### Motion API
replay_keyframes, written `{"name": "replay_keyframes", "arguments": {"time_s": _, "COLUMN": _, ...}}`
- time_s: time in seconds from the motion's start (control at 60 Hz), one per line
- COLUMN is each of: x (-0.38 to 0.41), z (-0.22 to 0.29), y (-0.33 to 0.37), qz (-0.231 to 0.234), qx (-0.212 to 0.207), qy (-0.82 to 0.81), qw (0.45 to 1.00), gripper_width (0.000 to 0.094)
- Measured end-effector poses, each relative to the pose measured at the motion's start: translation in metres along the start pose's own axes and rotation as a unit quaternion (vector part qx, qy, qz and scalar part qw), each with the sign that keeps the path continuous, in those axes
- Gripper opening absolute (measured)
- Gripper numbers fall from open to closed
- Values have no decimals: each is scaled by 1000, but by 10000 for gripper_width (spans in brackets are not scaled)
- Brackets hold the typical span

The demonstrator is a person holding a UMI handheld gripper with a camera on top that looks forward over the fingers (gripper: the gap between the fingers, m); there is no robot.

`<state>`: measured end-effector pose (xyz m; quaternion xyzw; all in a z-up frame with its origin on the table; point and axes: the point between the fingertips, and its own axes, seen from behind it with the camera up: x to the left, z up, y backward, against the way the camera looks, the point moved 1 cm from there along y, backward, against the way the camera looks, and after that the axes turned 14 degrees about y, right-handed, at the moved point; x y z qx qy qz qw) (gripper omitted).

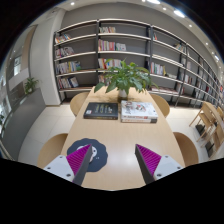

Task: Arrange mouse

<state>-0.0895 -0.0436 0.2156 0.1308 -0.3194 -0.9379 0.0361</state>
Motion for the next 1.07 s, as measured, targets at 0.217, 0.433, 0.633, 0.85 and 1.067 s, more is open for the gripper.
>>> {"name": "replay_keyframes", "arguments": {"time_s": 0.217, "x": -51, "z": -43, "y": 64, "qz": 3, "qx": -7, "qy": -4, "qw": 1000, "gripper_width": 867}}
{"name": "replay_keyframes", "arguments": {"time_s": 0.433, "x": -73, "z": -83, "y": 99, "qz": 12, "qx": -10, "qy": 1, "qw": 1000, "gripper_width": 853}}
{"name": "replay_keyframes", "arguments": {"time_s": 0.633, "x": -76, "z": -102, "y": 116, "qz": 19, "qx": -11, "qy": -9, "qw": 1000, "gripper_width": 849}}
{"name": "replay_keyframes", "arguments": {"time_s": 0.85, "x": -77, "z": -107, "y": 122, "qz": 18, "qx": -13, "qy": -11, "qw": 1000, "gripper_width": 852}}
{"name": "replay_keyframes", "arguments": {"time_s": 1.067, "x": -73, "z": -111, "y": 123, "qz": 19, "qx": -13, "qy": -14, "qw": 1000, "gripper_width": 851}}
